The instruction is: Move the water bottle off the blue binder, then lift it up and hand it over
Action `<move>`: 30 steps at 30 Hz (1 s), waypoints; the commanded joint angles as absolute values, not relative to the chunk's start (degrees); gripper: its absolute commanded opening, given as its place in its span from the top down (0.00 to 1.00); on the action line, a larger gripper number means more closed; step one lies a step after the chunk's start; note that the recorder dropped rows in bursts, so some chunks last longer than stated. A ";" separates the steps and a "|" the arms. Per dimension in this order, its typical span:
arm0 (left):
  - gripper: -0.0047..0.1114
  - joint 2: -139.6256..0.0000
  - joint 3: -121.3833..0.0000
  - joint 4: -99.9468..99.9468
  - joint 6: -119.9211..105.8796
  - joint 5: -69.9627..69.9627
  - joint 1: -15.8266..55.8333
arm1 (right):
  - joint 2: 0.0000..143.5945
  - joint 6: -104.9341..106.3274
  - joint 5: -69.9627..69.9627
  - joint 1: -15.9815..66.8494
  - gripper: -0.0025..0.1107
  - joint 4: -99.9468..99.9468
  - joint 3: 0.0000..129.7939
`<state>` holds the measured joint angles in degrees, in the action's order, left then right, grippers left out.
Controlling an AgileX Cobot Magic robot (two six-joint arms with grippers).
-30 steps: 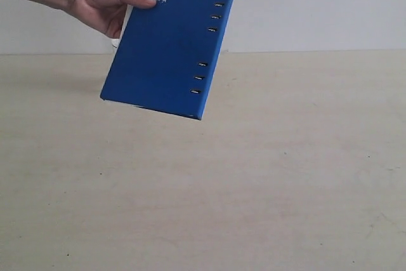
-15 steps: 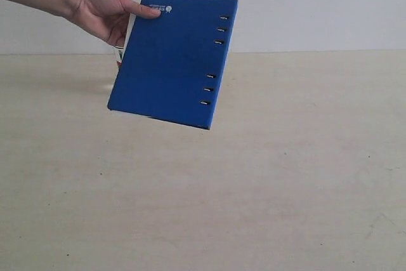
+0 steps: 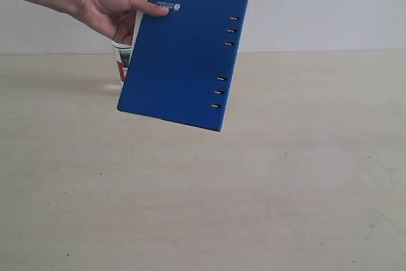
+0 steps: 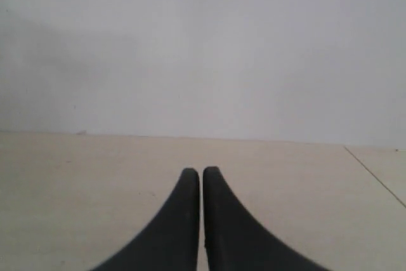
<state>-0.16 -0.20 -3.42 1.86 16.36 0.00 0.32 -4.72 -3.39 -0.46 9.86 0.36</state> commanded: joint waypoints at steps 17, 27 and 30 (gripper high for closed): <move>0.92 0.00 0.00 -3.67 2.14 16.12 -0.05 | 0.00 -8.06 -19.55 -0.65 0.98 9.15 0.00; 0.92 0.00 0.00 -3.67 2.14 16.12 -0.05 | 0.00 -8.06 -19.55 -0.65 0.98 9.15 0.00; 0.92 0.00 0.00 -3.67 2.14 16.12 -0.05 | 0.00 -8.06 -19.55 -0.65 0.98 9.15 0.00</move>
<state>-0.16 -0.20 -3.42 1.86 16.36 0.00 0.29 -7.92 -19.75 -0.56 9.10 -0.03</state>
